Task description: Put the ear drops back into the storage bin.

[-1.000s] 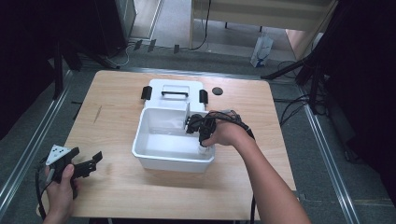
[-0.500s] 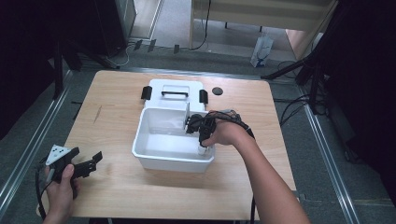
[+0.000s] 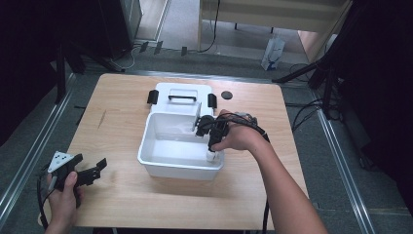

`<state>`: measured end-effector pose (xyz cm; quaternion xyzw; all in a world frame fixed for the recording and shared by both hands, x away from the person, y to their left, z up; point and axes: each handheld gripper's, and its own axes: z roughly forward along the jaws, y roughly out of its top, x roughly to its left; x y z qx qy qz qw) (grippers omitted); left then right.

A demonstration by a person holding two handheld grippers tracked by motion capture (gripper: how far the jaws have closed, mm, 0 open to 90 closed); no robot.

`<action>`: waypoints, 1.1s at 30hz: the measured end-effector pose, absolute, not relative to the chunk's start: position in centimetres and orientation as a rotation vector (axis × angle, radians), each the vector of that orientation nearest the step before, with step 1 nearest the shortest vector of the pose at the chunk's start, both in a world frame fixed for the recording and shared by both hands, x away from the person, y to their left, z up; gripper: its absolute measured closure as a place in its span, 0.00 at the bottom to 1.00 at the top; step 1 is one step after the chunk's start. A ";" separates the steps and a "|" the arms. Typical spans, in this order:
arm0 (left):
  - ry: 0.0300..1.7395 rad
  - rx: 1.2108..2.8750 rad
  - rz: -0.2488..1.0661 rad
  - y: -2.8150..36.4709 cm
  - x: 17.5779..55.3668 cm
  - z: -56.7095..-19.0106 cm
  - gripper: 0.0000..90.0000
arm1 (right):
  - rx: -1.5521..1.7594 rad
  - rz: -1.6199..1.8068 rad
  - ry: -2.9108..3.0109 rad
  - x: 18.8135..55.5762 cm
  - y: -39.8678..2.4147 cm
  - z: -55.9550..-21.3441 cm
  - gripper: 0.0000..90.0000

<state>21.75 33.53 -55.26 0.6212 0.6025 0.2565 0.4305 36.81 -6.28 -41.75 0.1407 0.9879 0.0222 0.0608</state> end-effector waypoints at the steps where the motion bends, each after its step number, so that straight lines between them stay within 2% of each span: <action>1: 1.503 1.549 0.640 33.5 21.7 -55.3 0.07 | 0.462 0.109 2.983 36.8 -6.5 -41.1 0.63; 4: 1.504 1.545 0.642 33.5 21.8 -55.3 0.07 | 0.544 0.181 2.985 36.8 -6.9 -39.9 0.60; 8: 1.502 1.547 0.643 33.5 21.8 -55.3 0.07 | 0.602 0.209 2.976 36.6 -7.4 -38.4 0.63; 11: 1.502 1.551 0.642 33.5 21.8 -55.3 0.07 | 0.618 0.246 2.943 36.2 -8.0 -37.1 0.54; 18: 1.503 1.555 0.643 33.5 21.8 -55.2 0.07 | 0.643 0.265 2.885 35.6 -9.5 -35.5 0.47; 33: 1.505 1.550 0.644 33.5 21.8 -55.3 0.07 | 0.796 0.262 2.826 35.4 -14.4 -35.9 0.40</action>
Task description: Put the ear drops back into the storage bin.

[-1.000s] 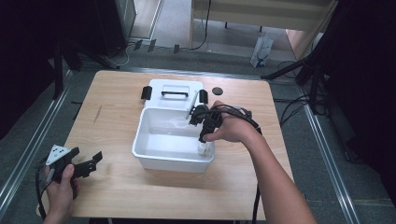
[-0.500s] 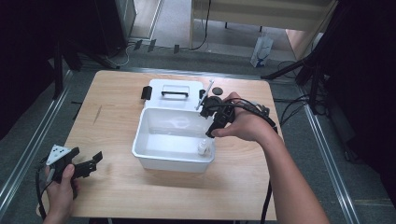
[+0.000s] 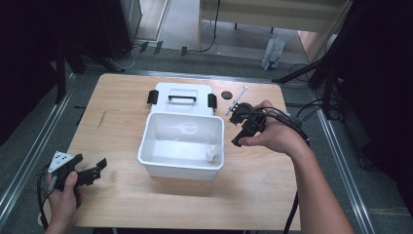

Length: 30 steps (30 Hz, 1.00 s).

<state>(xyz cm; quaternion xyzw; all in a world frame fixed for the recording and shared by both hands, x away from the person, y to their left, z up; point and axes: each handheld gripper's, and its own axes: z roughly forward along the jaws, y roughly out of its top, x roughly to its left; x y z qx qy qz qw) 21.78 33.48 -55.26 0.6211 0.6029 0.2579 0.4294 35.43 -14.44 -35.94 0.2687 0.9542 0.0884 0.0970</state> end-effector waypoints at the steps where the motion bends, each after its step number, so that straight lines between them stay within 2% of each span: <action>1: 1.507 1.547 0.642 33.5 21.8 -55.3 0.07 | 0.821 0.260 2.821 35.4 -15.2 -36.2 0.40; 19: 1.508 1.547 0.645 33.5 21.7 -55.3 0.07 | 1.026 0.253 2.804 35.0 -21.2 -40.4 0.34; 25: 1.509 1.547 0.646 33.5 21.7 -55.3 0.07 | 1.097 0.250 2.791 34.4 -23.2 -42.6 0.29; 30: 1.509 1.546 0.649 33.5 21.7 -55.3 0.07 | 1.164 0.248 2.761 33.8 -24.8 -44.5 0.20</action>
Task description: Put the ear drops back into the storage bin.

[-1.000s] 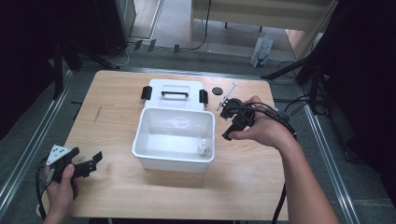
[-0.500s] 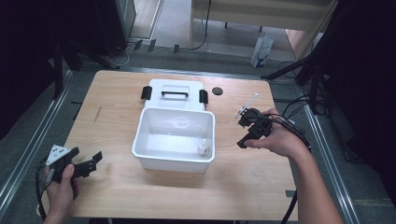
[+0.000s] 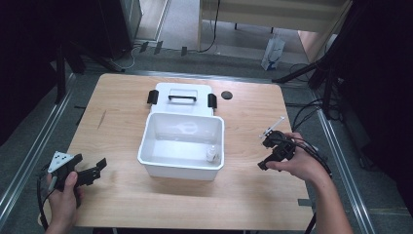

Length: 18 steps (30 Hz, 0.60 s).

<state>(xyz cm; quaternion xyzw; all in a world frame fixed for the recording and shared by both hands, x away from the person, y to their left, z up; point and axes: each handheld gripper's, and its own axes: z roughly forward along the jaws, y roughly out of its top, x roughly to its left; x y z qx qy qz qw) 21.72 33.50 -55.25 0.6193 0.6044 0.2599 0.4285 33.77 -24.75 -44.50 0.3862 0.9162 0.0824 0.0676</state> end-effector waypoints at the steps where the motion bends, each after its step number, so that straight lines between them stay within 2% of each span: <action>1: 1.509 1.546 0.650 33.5 21.7 -55.3 0.07 | 1.201 0.264 2.740 33.5 -25.4 -45.1 0.17; 9: 1.509 1.550 0.649 33.5 21.7 -55.3 0.07 | 1.234 0.332 2.630 32.2 -27.1 -47.3 0.13; 13: 1.509 1.550 0.649 33.5 21.7 -55.3 0.07 | 1.293 0.440 2.516 31.3 -28.1 -49.0 0.03; 18: 1.509 1.549 0.649 33.5 21.7 -55.3 0.07 | 1.341 0.618 2.327 30.1 -29.4 -51.3 0.01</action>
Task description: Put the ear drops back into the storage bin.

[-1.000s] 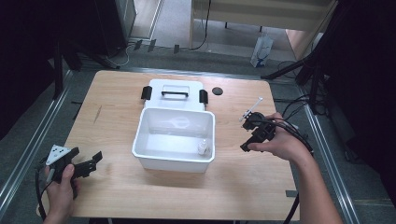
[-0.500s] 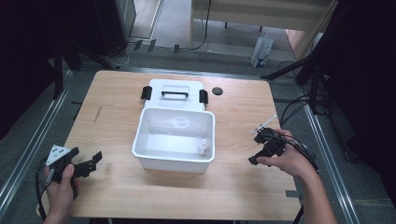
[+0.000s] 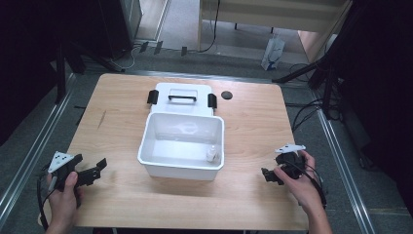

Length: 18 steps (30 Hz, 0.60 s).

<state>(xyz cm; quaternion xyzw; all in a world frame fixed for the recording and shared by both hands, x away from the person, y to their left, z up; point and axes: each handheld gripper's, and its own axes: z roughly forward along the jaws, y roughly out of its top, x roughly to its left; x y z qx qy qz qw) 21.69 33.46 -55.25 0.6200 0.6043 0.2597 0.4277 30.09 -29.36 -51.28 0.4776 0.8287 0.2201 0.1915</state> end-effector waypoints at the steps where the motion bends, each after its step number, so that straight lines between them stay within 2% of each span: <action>1: 1.509 1.549 0.648 33.5 21.7 -55.3 0.07 | 1.345 0.645 2.295 29.7 -29.6 -52.0 0.01; 8: 1.510 1.547 0.649 33.5 21.7 -55.3 0.07 | 1.351 0.896 2.039 27.6 -30.6 -54.9 0.00; 14: 1.500 1.570 0.644 33.4 21.8 -55.2 0.07 | 1.369 1.084 1.880 26.6 -31.7 -54.6 0.00; 18: 1.500 1.585 0.651 33.1 21.9 -55.2 0.07 | 1.360 1.024 1.907 26.8 -31.3 -54.7 0.00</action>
